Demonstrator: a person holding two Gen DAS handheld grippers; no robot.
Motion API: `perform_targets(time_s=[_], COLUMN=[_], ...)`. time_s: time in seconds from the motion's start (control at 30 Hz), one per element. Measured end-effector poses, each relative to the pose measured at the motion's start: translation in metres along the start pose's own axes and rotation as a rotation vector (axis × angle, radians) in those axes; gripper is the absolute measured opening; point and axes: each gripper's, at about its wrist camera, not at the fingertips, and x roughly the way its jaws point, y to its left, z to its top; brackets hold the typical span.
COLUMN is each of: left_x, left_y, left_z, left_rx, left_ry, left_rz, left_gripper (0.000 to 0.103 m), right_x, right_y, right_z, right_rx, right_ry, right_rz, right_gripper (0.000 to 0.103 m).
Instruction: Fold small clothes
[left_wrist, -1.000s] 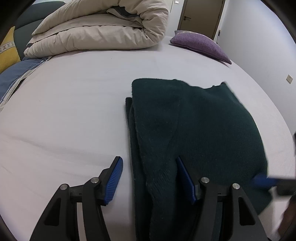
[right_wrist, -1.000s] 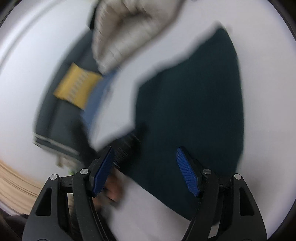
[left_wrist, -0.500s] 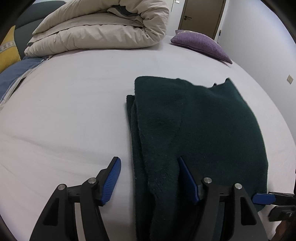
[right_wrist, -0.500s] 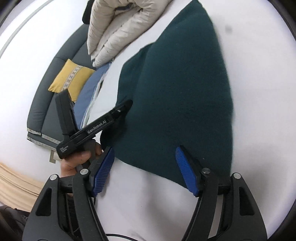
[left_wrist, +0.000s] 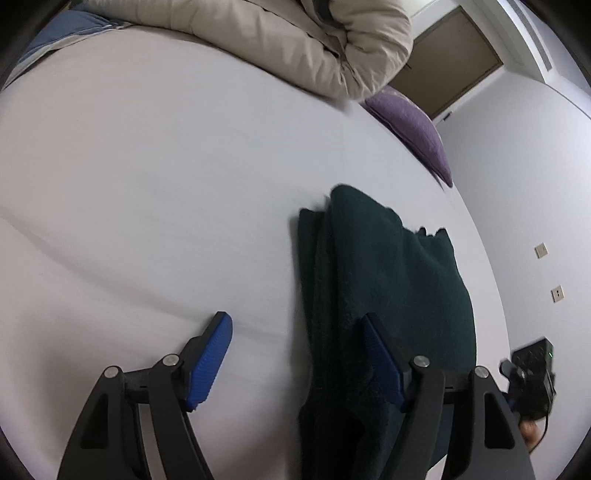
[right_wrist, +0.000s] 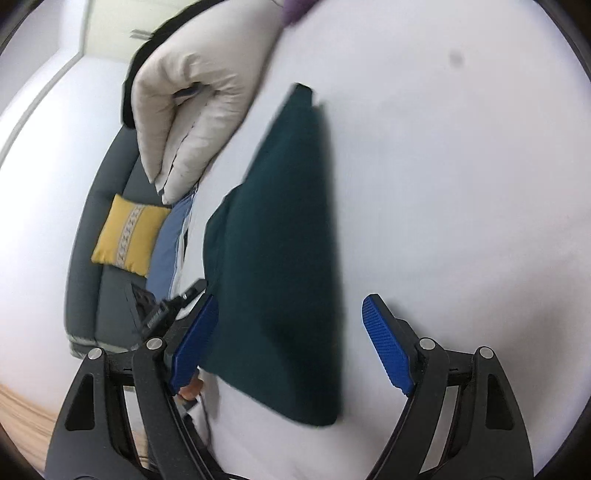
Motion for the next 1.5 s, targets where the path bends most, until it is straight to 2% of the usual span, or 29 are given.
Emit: perform_targets(time_s=[0.23, 0.33, 0.43, 0.5, 0.53, 0.57, 0.6, 0.63, 0.77, 0.9, 1.1, 1.2, 1.27, 1.5], left_x=[0.008, 0.015, 0.022, 0.025, 0.028, 0.032, 0.035, 0.036, 0.033, 0.030, -0.008, -0.036, -0.054, -0.077], left_y=[0.002, 0.002, 0.002, 0.004, 0.006, 0.007, 0.008, 0.009, 0.003, -0.006, -0.038, -0.048, -0.054, -0.064], left_z=[0.001, -0.001, -0.004, -0.005, -0.007, -0.009, -0.011, -0.012, -0.014, -0.012, -0.044, -0.078, -0.108, -0.189], left_rx=[-0.058, -0.085, -0.114, -0.133, -0.152, -0.163, -0.169, -0.176, -0.164, -0.152, -0.052, -0.060, -0.056, -0.033], left_ry=[0.067, 0.103, 0.136, 0.156, 0.172, 0.184, 0.189, 0.188, 0.175, 0.164, 0.175, 0.158, 0.149, 0.197], left_rz=[-0.115, -0.182, -0.242, -0.273, -0.294, -0.302, -0.306, -0.312, -0.300, -0.304, -0.301, -0.329, -0.321, -0.277], left_gripper=[0.073, 0.073, 0.071, 0.060, 0.049, 0.039, 0.037, 0.034, 0.028, 0.026, 0.026, 0.026, 0.026, 0.026], right_x=[0.051, 0.070, 0.092, 0.106, 0.110, 0.114, 0.116, 0.118, 0.120, 0.111, 0.067, 0.037, 0.022, -0.021], right_y=[-0.004, 0.006, 0.020, 0.029, 0.031, 0.032, 0.033, 0.035, 0.037, 0.051, 0.072, 0.074, 0.073, 0.045], right_z=[0.027, 0.033, 0.033, 0.033, 0.033, 0.033, 0.033, 0.034, 0.031, 0.020, -0.014, -0.043, -0.065, -0.147], right_rx=[0.035, 0.021, -0.027, -0.045, -0.046, -0.044, -0.041, -0.044, -0.056, -0.100, -0.157, -0.164, -0.164, -0.116], right_ry=[0.079, 0.118, 0.166, 0.184, 0.186, 0.186, 0.184, 0.181, 0.157, 0.116, 0.095, 0.106, 0.111, 0.129], right_rz=[0.072, 0.071, 0.031, 0.014, 0.010, 0.006, 0.001, -0.013, -0.058, -0.087, -0.091, -0.079, -0.065, -0.051], right_gripper=[0.080, 0.080, 0.080, 0.080, 0.079, 0.076, 0.074, 0.064, 0.048, 0.043, 0.042, 0.042, 0.042, 0.042])
